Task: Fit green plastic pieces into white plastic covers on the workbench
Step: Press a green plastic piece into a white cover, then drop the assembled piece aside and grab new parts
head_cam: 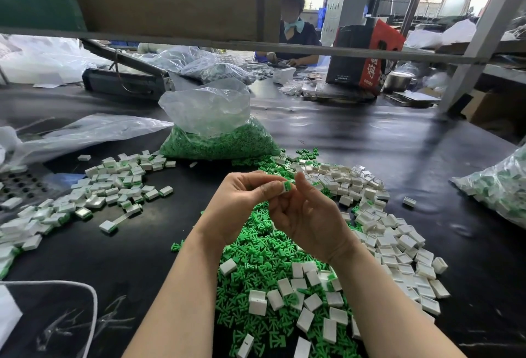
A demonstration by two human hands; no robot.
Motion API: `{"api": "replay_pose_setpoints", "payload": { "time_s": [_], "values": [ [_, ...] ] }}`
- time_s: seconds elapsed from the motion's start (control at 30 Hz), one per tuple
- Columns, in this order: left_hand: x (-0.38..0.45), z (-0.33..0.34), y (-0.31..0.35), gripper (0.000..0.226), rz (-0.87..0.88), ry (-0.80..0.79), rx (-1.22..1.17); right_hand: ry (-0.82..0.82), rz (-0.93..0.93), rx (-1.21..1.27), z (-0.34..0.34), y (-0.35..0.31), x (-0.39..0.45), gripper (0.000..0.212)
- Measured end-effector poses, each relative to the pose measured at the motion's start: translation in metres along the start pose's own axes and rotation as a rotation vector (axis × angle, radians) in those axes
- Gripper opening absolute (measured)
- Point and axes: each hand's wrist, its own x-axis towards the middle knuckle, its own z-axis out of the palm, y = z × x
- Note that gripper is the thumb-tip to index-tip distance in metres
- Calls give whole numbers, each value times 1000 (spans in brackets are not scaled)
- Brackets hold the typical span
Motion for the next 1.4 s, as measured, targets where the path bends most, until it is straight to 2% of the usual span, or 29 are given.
{"api": "replay_pose_setpoints", "payload": {
  "time_s": [0.23,0.3,0.43,0.6,0.93,1.1,1.23,1.33,1.4],
  "values": [
    [-2,2,7,9,-16,4,95,4,-13,-54,-3,2,1,28],
    [-2,3,8,16,-4,-10,173,47,-5,-97,-7,2,2,27],
    [-3,7,14,7,-6,-22,290,74,-11,-269,-11,1,0,32],
    [-4,14,14,15,-29,18,342,101,-19,-430,-13,1,-2,40],
    [-2,16,10,13,-19,36,333,127,-80,-448,-8,2,-1,44],
    [-3,15,11,9,-7,14,347,135,-73,-447,-7,3,-1,35],
    [0,13,8,7,-29,30,296,148,-61,-459,-5,6,1,45],
    [0,7,3,12,-79,54,249,131,-87,-583,-4,5,1,43],
    [2,-3,0,18,-140,157,191,196,-96,-702,-6,3,1,47]
  ]
}}
